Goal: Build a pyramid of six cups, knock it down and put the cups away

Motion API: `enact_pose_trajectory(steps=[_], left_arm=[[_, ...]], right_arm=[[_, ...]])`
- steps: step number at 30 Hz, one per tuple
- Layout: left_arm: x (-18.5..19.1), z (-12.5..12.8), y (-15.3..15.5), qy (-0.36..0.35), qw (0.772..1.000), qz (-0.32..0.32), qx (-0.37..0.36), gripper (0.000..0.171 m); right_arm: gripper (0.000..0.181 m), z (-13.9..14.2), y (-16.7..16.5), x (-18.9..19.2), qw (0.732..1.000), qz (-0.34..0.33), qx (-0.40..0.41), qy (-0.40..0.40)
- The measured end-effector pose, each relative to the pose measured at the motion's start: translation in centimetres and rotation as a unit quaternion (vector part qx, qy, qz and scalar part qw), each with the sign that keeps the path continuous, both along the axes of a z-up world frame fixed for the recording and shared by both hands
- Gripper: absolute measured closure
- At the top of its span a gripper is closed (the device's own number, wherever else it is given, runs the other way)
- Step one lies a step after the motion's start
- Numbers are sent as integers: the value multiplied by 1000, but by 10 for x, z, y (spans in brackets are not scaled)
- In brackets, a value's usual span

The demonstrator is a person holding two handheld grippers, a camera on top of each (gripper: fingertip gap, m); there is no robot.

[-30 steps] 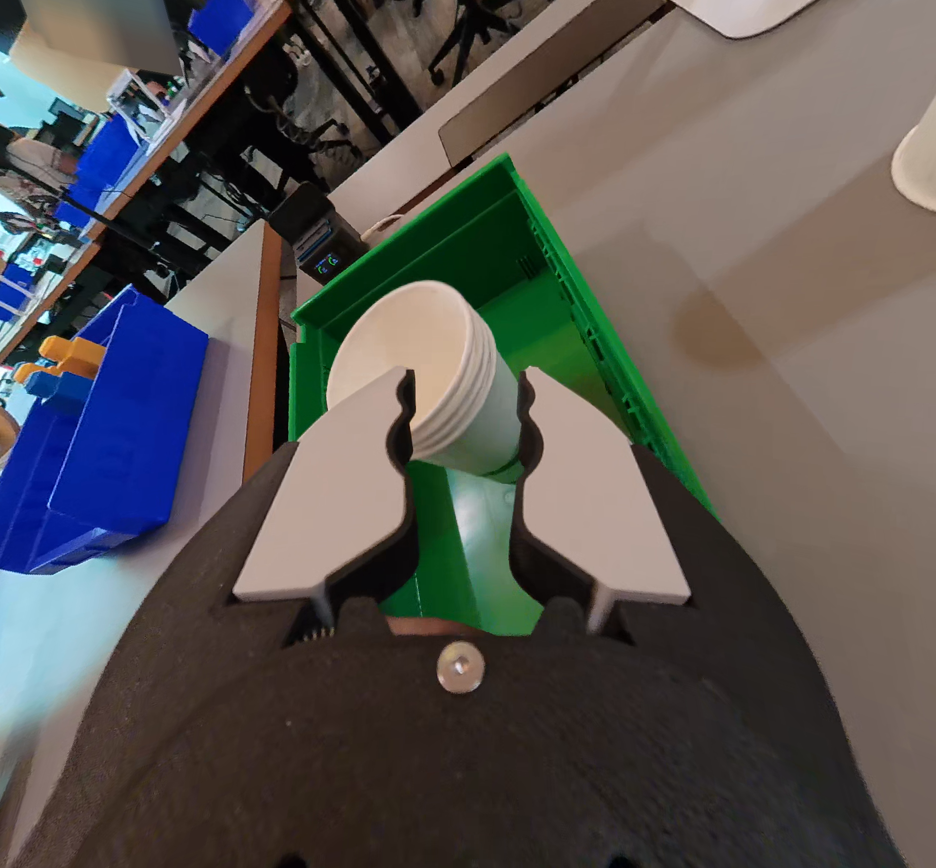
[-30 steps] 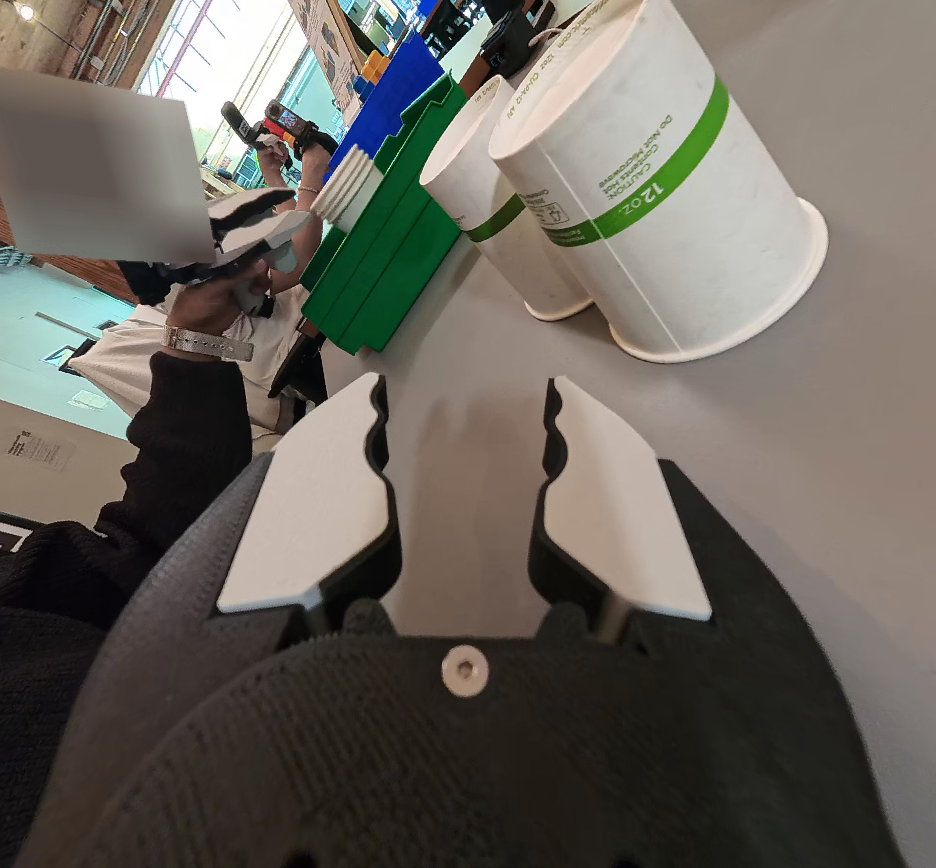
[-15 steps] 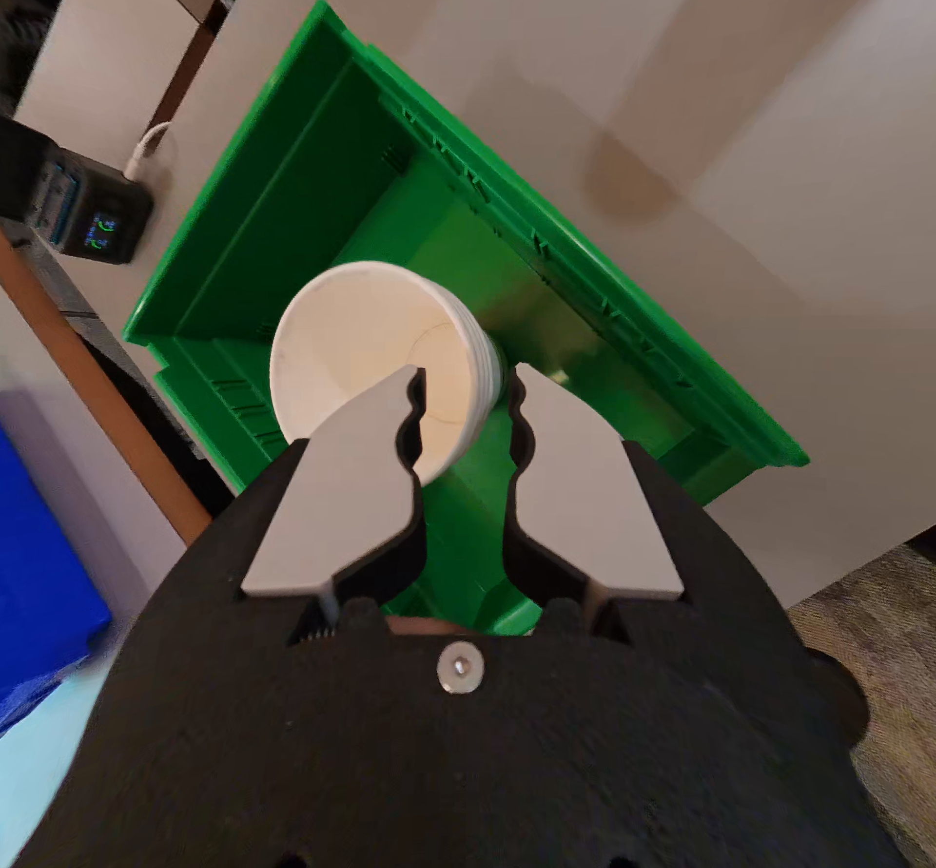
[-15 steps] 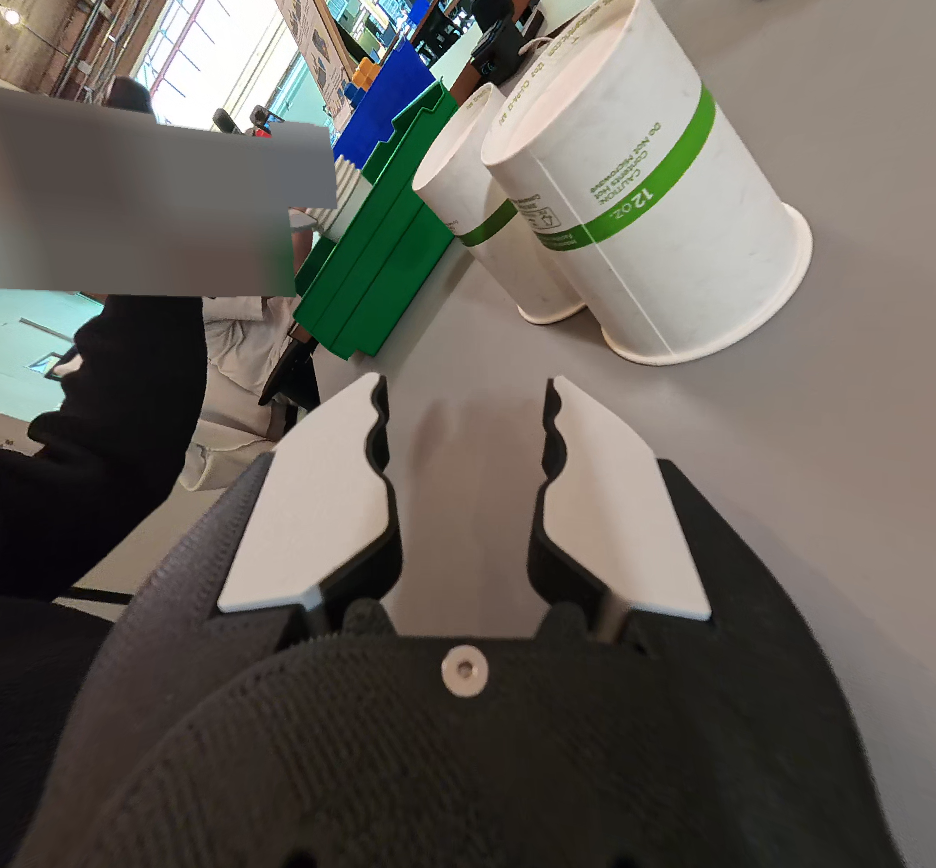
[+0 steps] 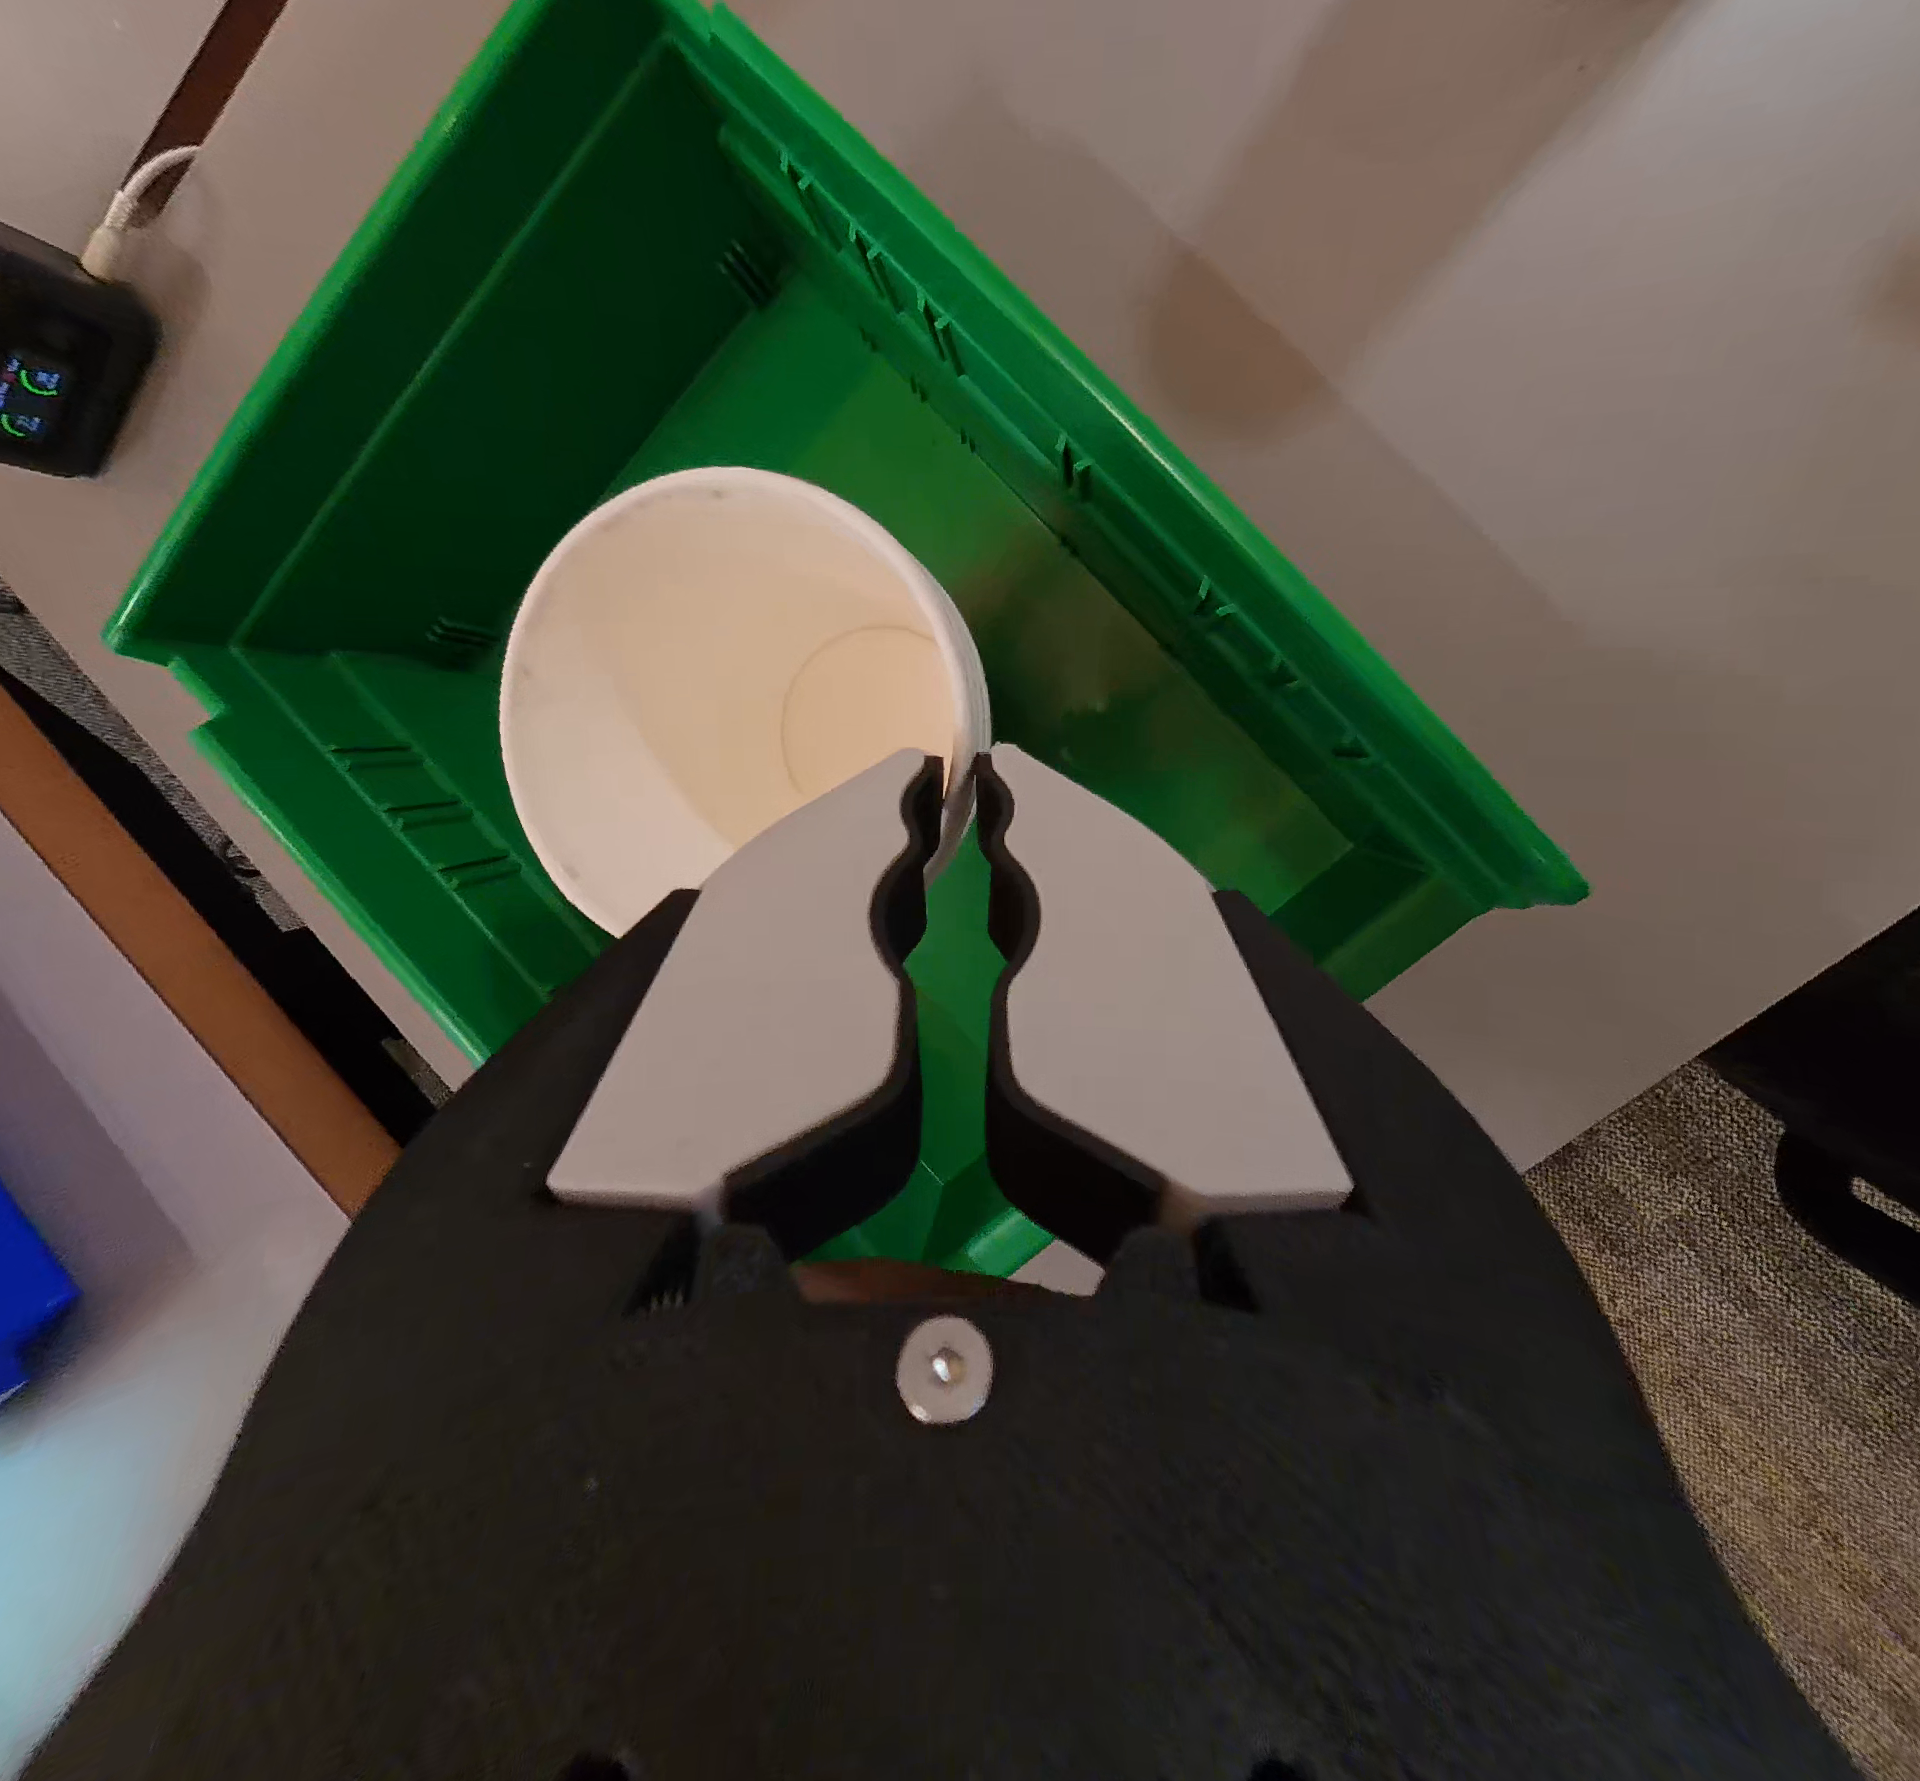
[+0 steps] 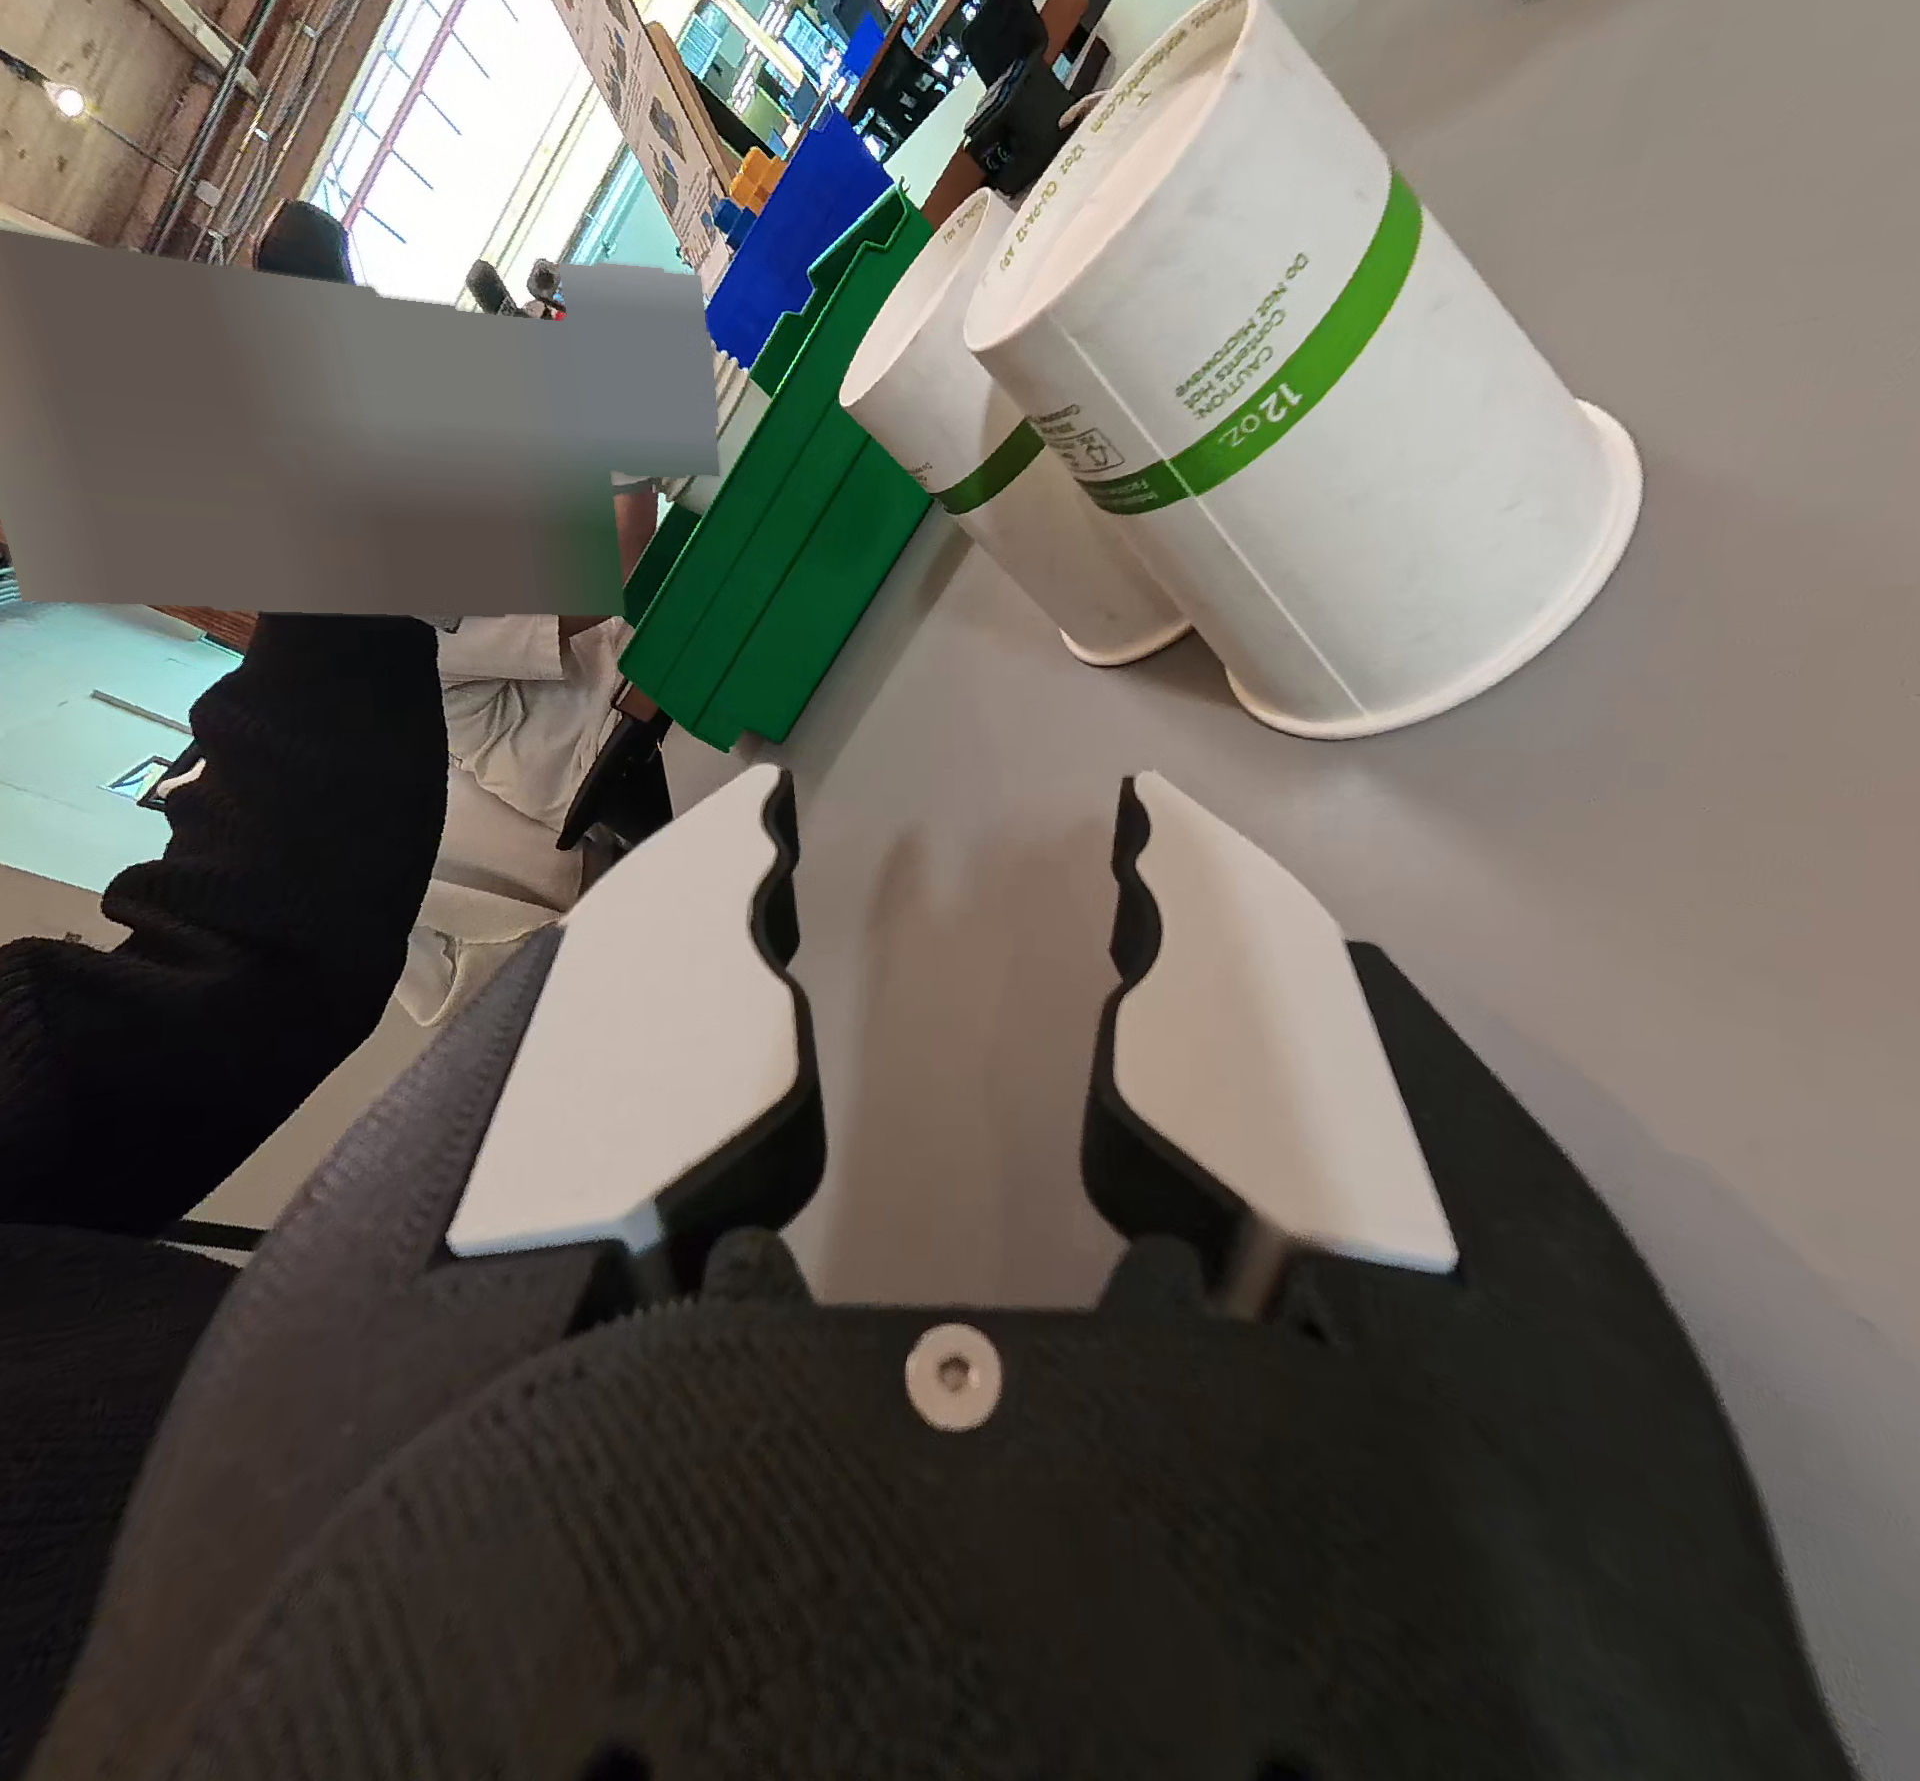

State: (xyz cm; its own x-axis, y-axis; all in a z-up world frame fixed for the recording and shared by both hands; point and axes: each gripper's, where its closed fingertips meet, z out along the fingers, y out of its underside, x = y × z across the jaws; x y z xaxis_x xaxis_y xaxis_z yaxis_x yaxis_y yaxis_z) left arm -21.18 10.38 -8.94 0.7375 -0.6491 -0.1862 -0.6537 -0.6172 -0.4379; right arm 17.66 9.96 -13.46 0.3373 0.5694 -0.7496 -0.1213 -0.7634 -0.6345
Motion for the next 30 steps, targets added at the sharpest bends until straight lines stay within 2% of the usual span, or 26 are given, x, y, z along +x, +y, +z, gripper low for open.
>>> enact_pose_trajectory(steps=[21,25,30], left_arm=[[-4,25,4,11,999,6,45,166],[-9,54,15,16,993,26,114,166],[1,120,22,-25,968,48,244,166]], right_arm=[[123,-5,0,0,1000,-1,-9,-11],[123,-4,1,0,1000,-3,-8,-11],[124,-4,2,0,1000,-4,-10,-9]])
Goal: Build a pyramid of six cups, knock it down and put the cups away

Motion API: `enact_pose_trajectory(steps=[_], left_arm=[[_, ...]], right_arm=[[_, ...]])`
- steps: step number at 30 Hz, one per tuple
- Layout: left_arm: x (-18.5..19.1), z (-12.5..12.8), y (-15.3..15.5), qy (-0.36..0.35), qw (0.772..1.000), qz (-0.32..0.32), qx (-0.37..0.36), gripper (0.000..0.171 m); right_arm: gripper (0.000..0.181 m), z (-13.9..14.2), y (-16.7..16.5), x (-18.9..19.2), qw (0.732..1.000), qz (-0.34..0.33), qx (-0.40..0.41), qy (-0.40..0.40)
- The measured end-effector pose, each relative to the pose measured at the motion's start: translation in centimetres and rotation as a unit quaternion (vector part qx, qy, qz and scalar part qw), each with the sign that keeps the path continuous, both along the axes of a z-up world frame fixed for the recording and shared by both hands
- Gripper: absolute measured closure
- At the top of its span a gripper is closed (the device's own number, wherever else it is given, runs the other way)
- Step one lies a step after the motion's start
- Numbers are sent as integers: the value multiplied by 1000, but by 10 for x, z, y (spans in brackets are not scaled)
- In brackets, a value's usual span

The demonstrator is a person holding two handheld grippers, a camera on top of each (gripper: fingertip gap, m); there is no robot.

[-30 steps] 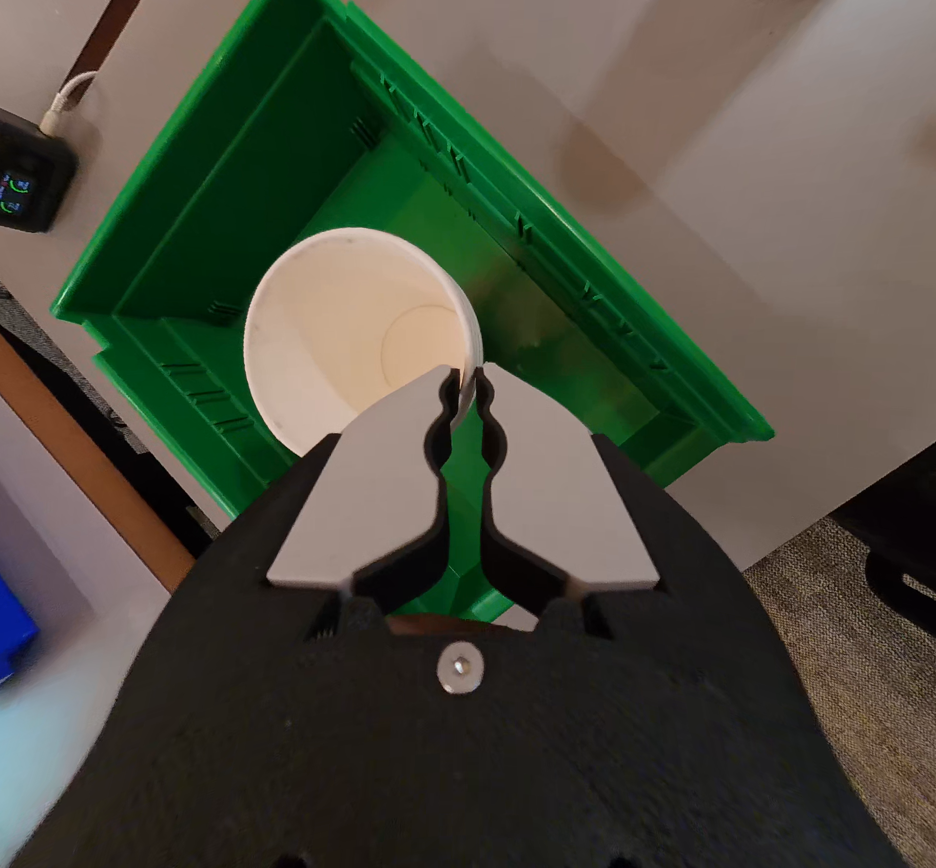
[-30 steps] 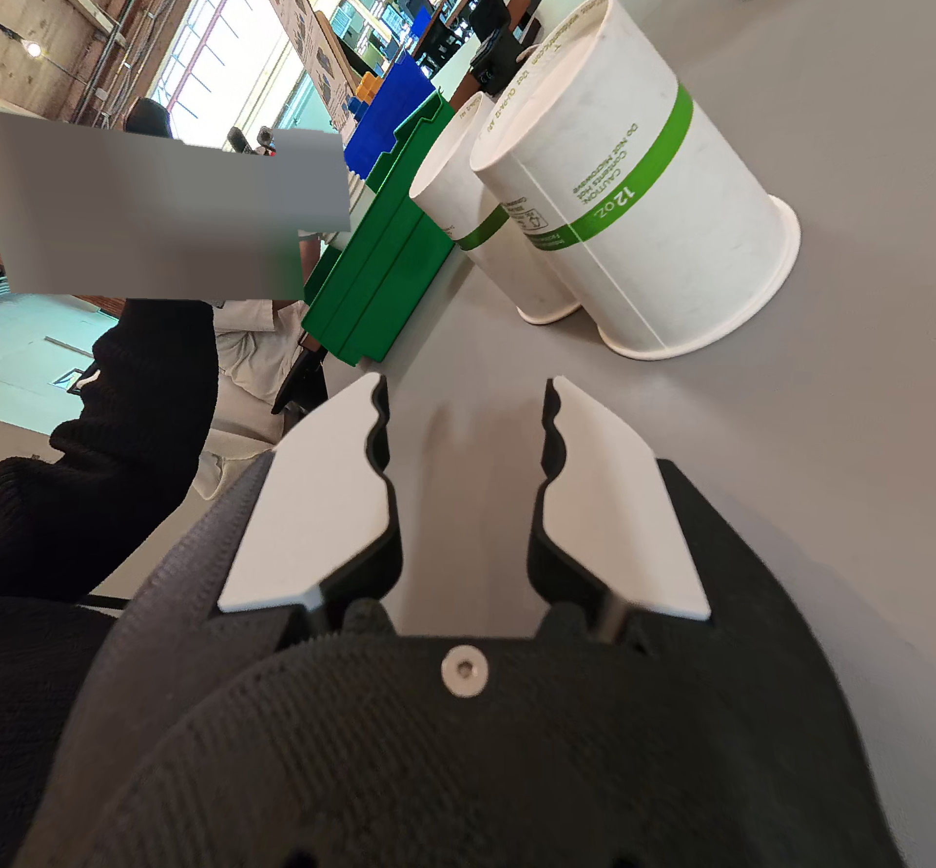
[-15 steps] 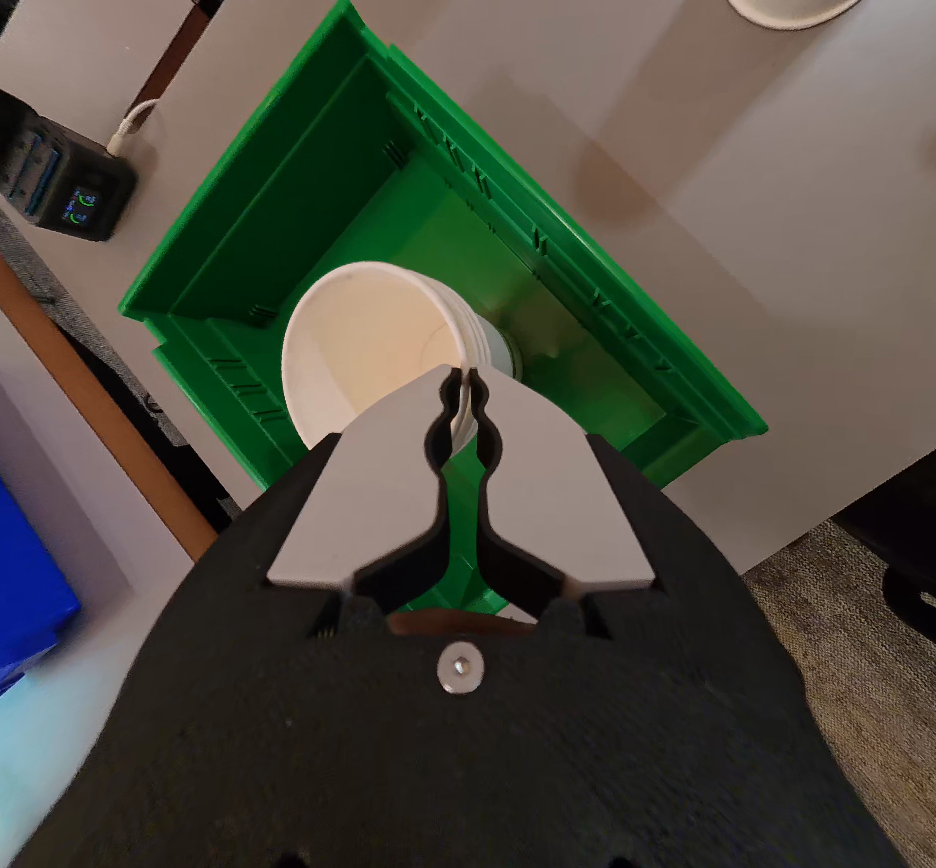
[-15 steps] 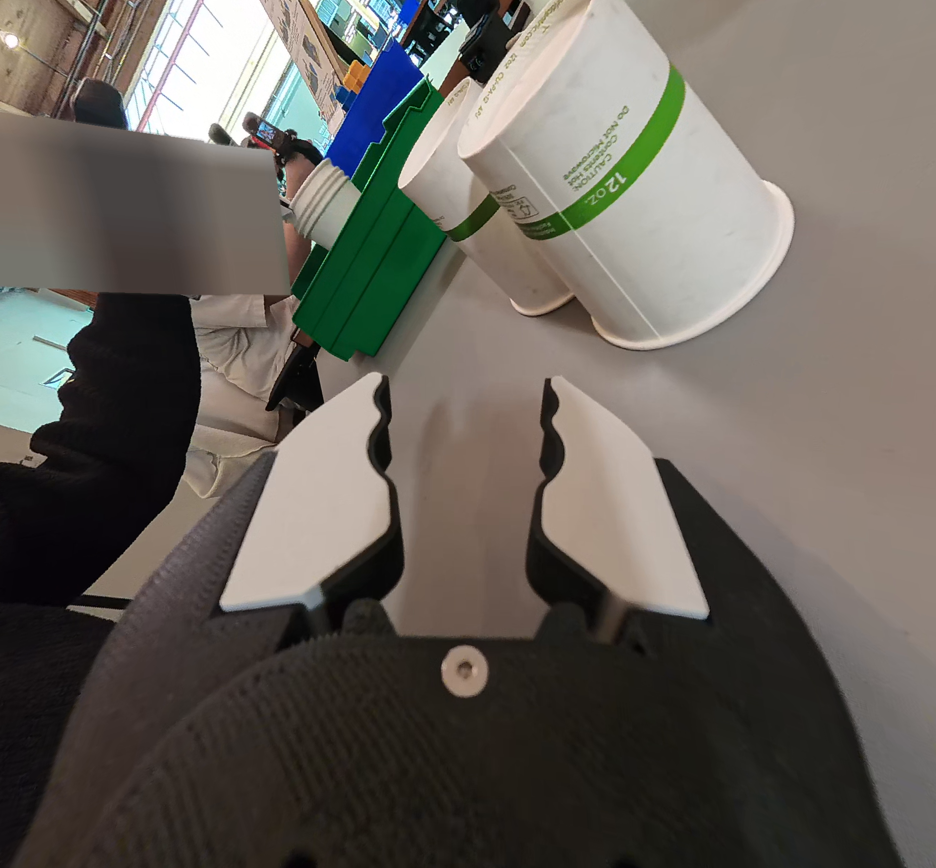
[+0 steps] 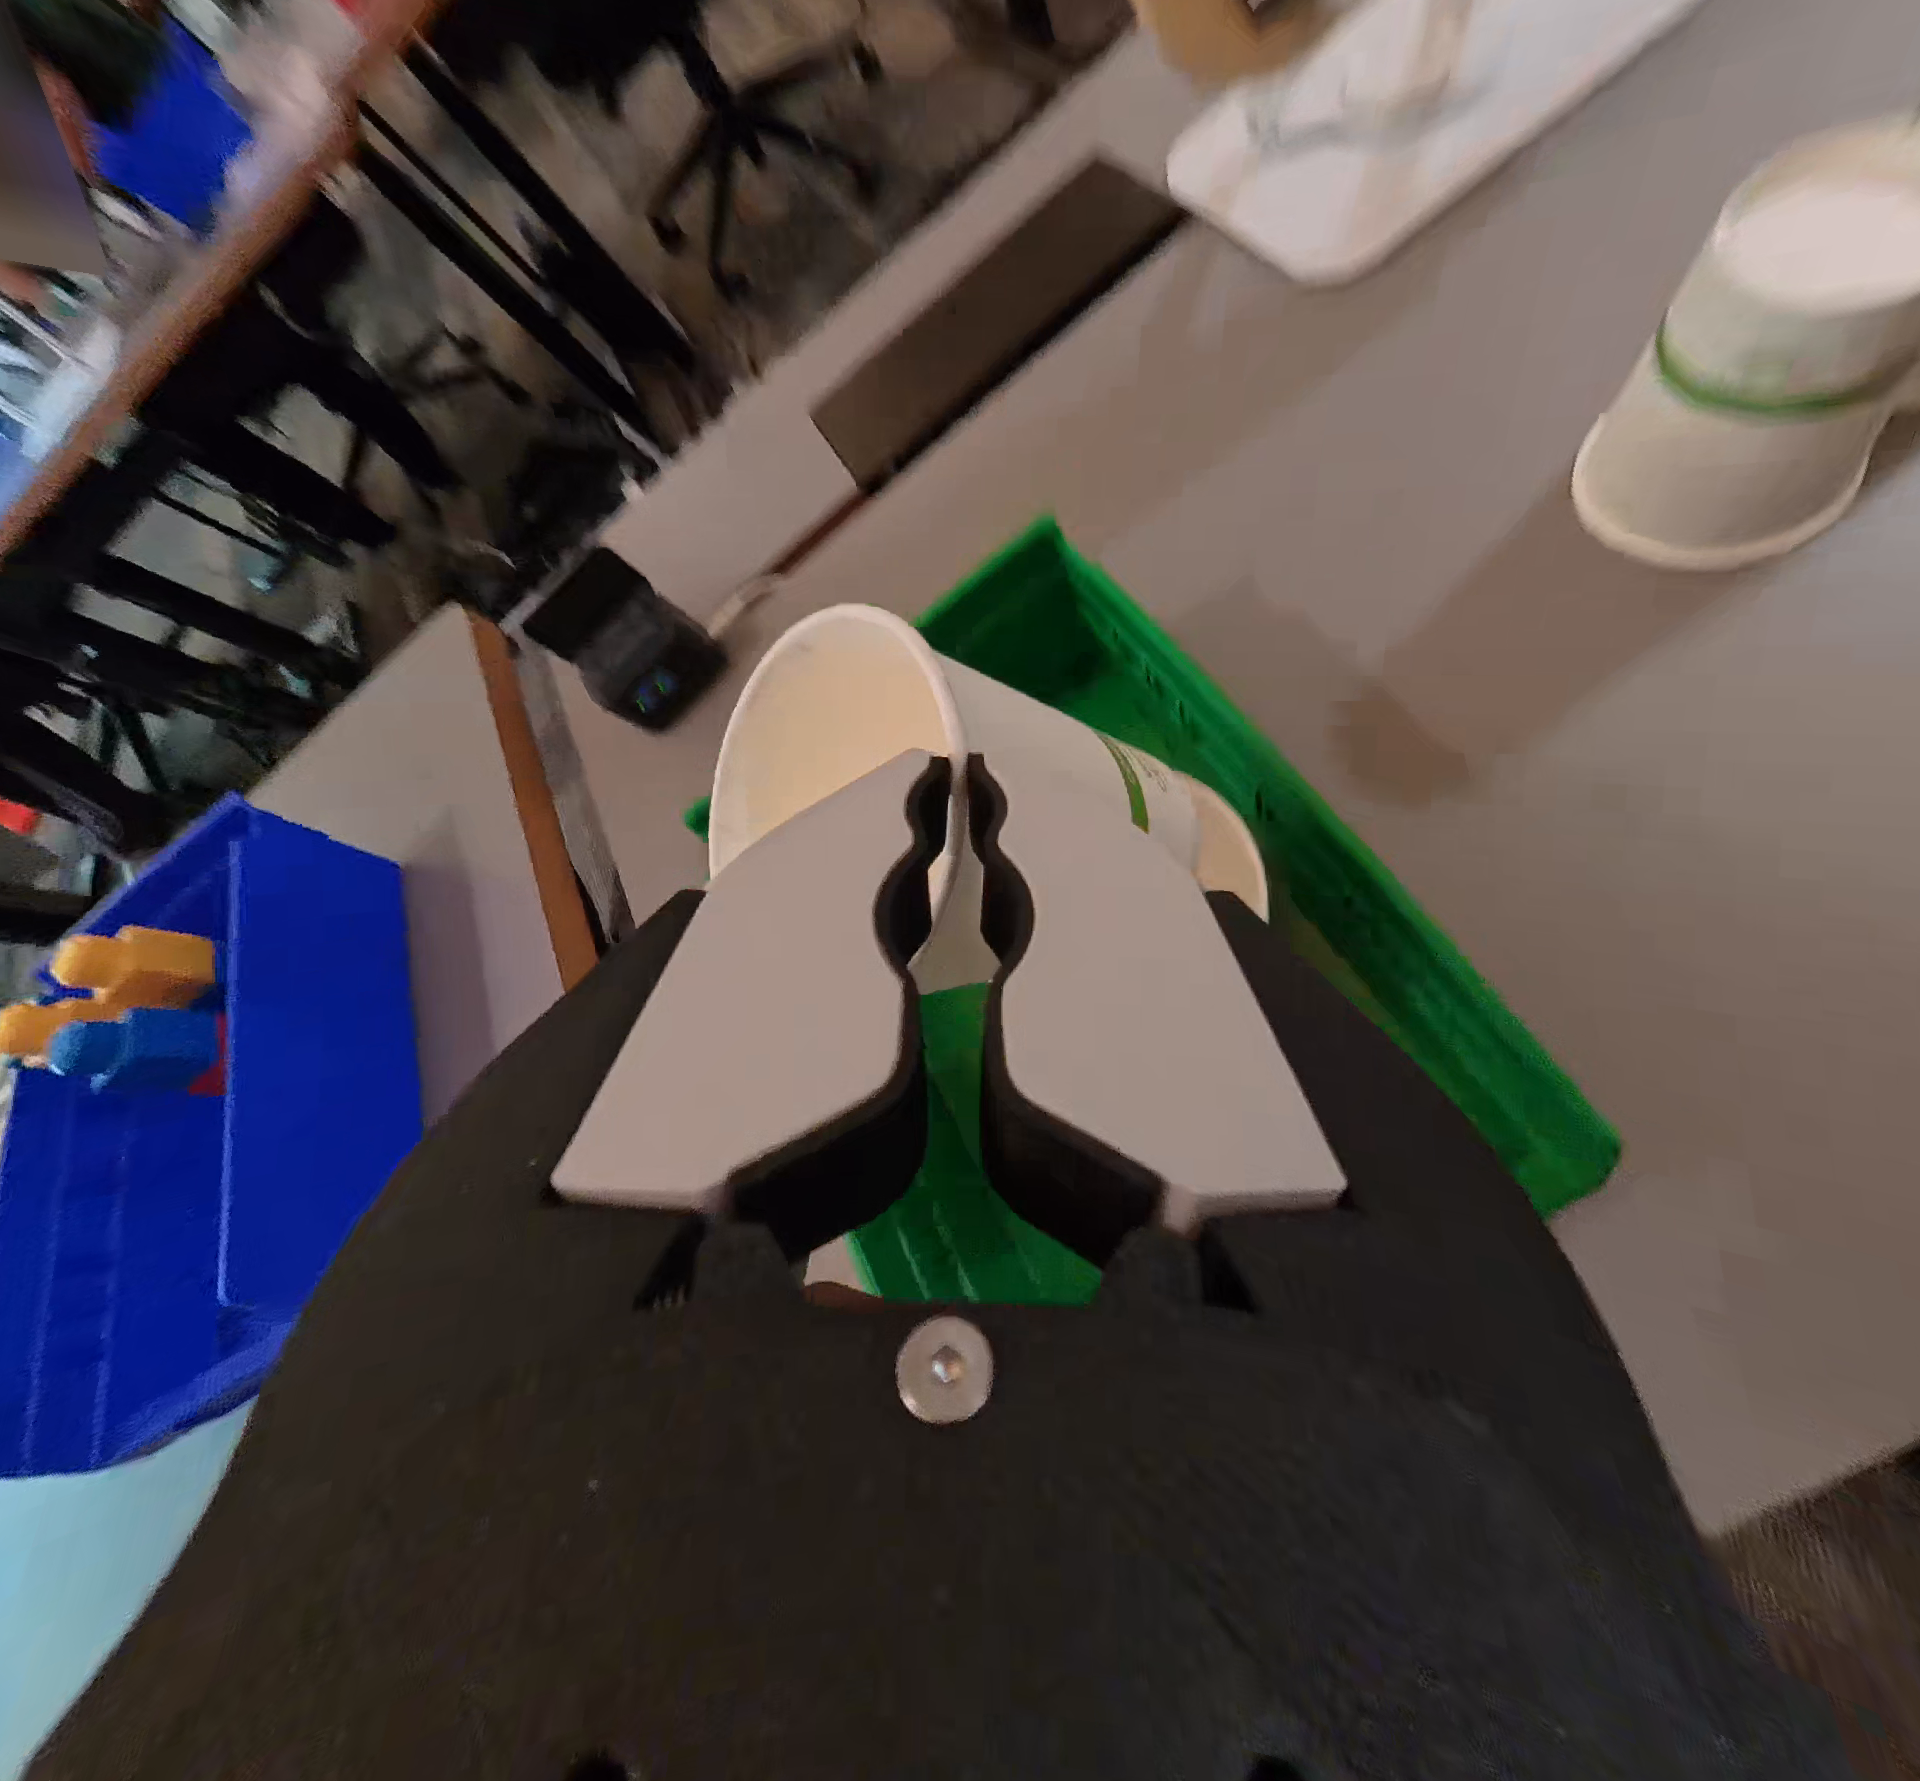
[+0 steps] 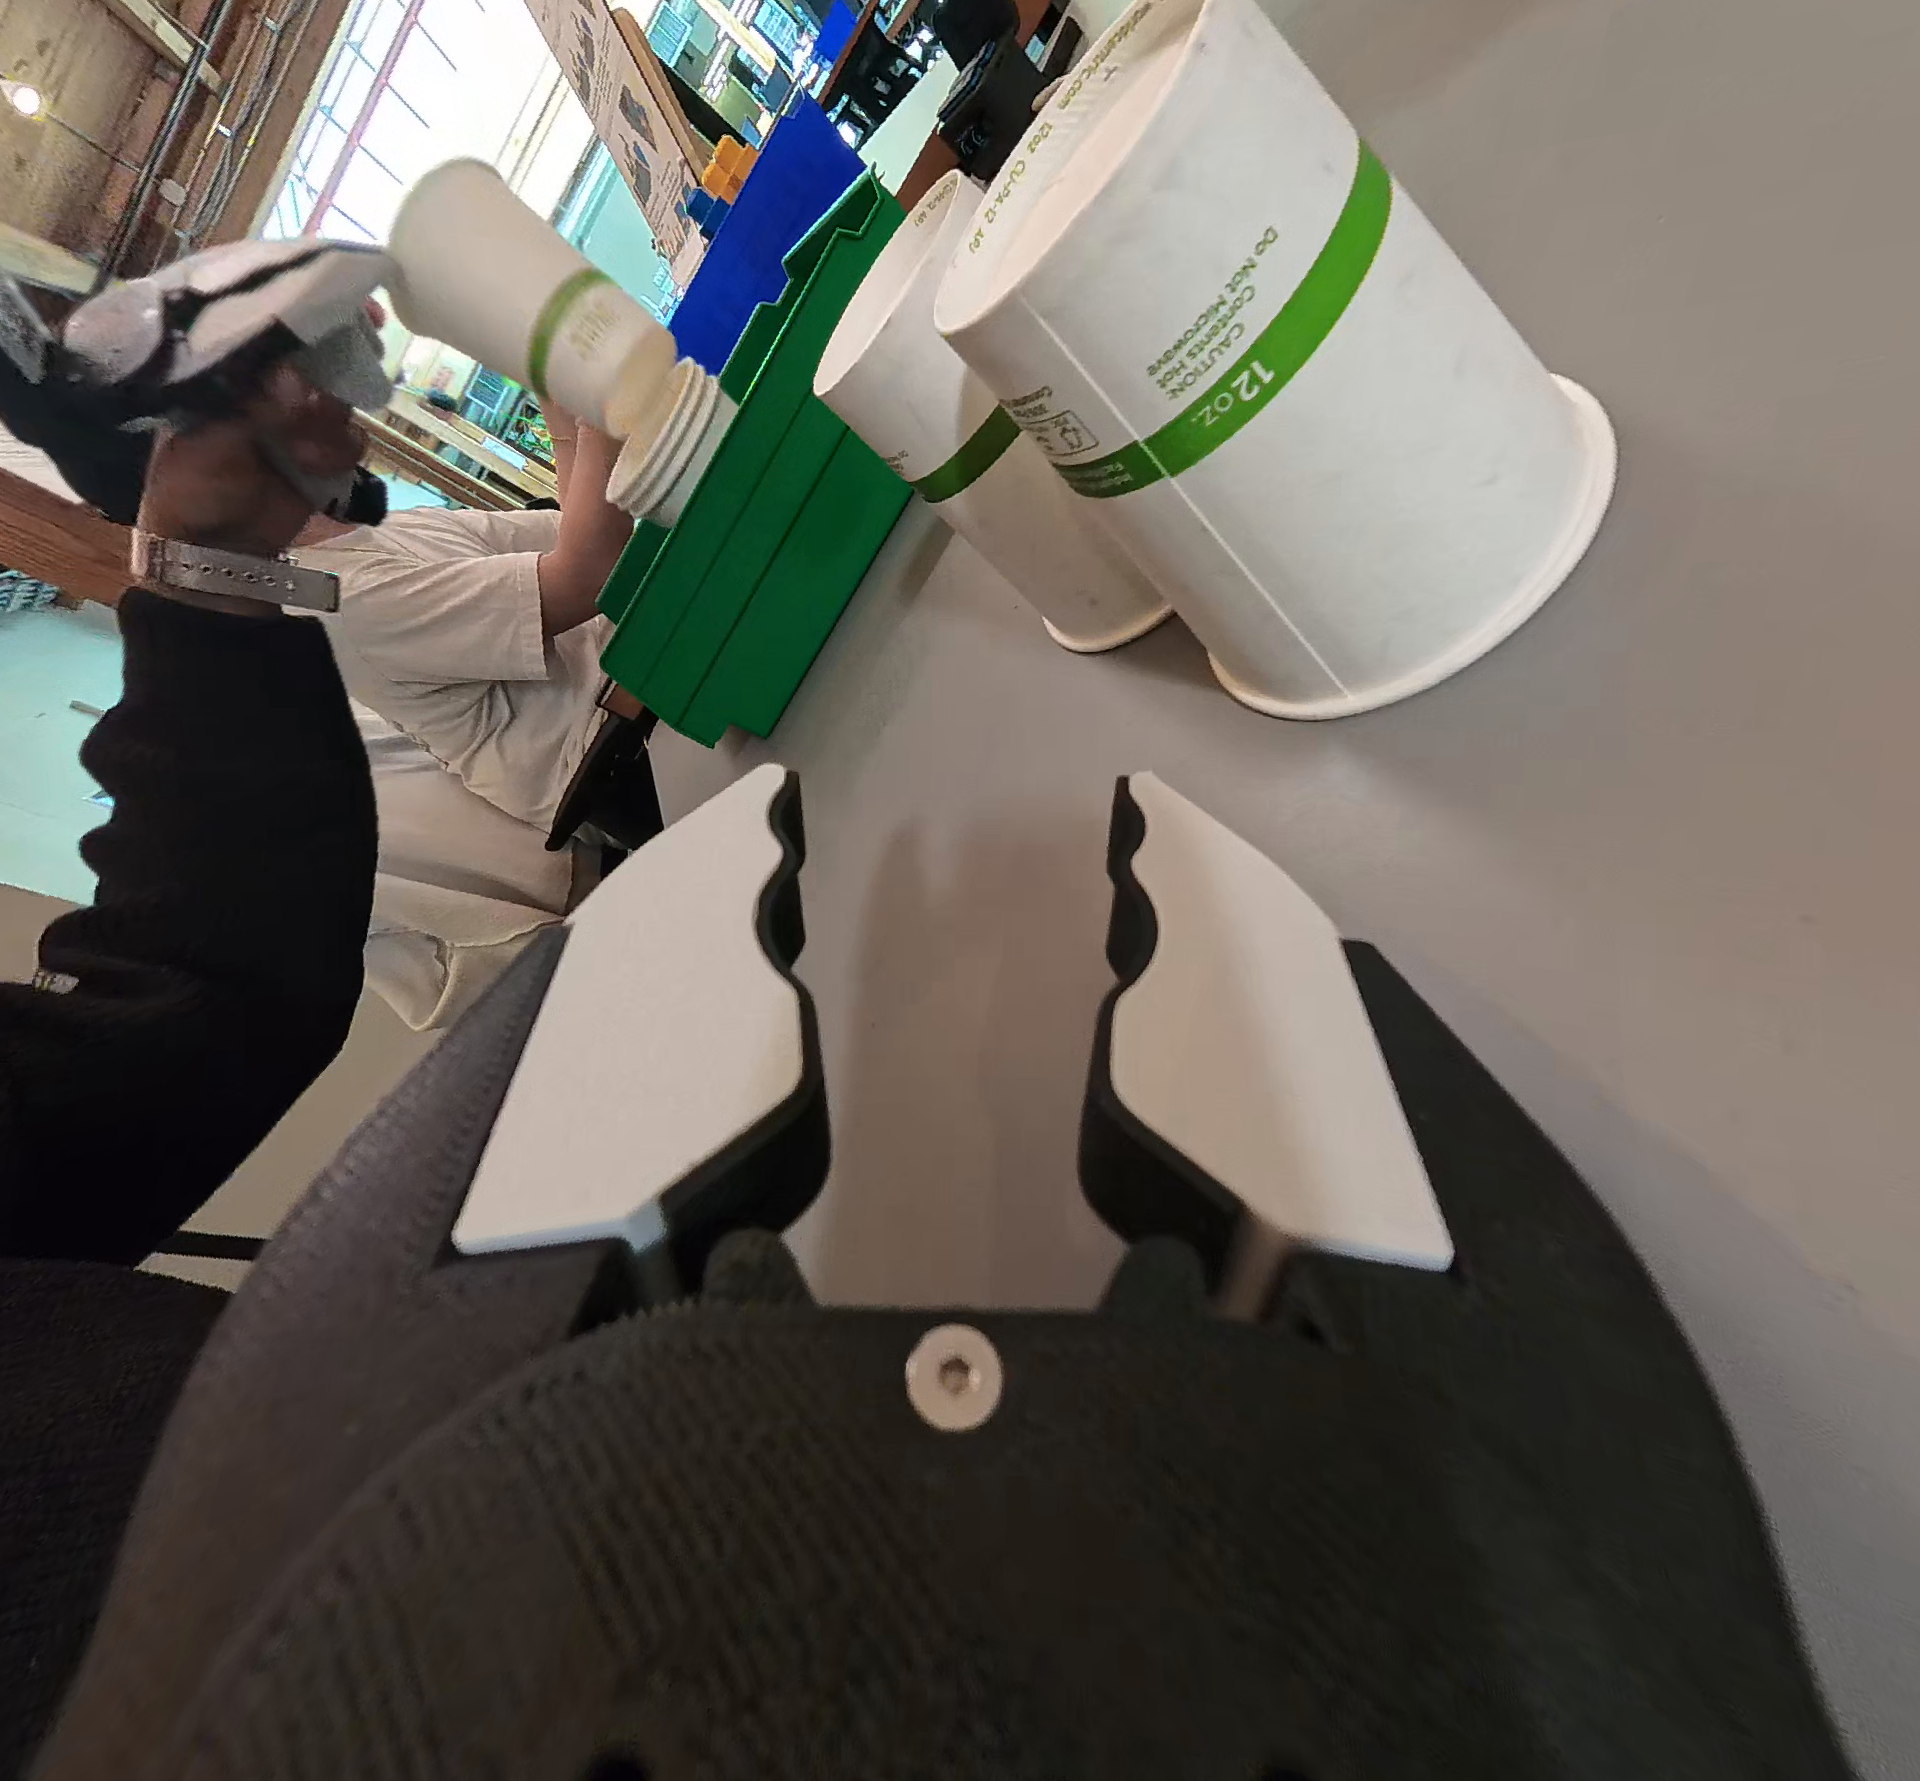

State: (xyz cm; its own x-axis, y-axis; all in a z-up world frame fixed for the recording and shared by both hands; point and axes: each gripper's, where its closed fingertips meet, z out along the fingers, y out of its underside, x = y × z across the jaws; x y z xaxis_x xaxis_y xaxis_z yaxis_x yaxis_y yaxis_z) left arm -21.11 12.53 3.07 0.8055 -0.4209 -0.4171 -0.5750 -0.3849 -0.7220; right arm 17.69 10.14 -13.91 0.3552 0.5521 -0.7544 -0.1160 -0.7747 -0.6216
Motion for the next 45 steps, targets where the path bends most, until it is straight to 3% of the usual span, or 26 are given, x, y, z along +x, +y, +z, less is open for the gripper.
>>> enact_pose_trajectory(steps=[3,9,15,20,23,29,32,35,39,41,45], left_arm=[[16,33,0,-28,997,6,72,166],[71,73,-2,-107,981,19,163,167],[172,105,-23,-269,936,-60,219,167],[268,103,-32,-353,903,-129,208,167],[319,87,-37,-420,876,-156,181,167],[399,35,-54,-519,820,-222,96,167],[417,7,-59,-535,812,-221,70,167],[429,-18,-66,-529,814,-236,48,167],[436,-55,-75,-518,820,-243,4,166],[436,-71,-78,-494,833,-251,-7,163],[418,-98,-76,-424,876,-231,-2,141]], right_arm=[[124,1,-1,-1,1000,2,1,1],[120,19,-7,-8,999,14,34,31],[97,50,-15,-16,992,3,94,80],[83,76,-36,-29,980,30,148,126],[78,105,-38,-20,965,-4,163,208],[78,139,-19,41,919,-123,192,323],[85,154,-14,75,891,-165,203,370],[90,152,-7,98,882,-198,203,376],[92,140,4,101,896,-211,204,334],[92,137,6,97,904,-210,214,303],[93,125,18,100,922,-224,237,208]])
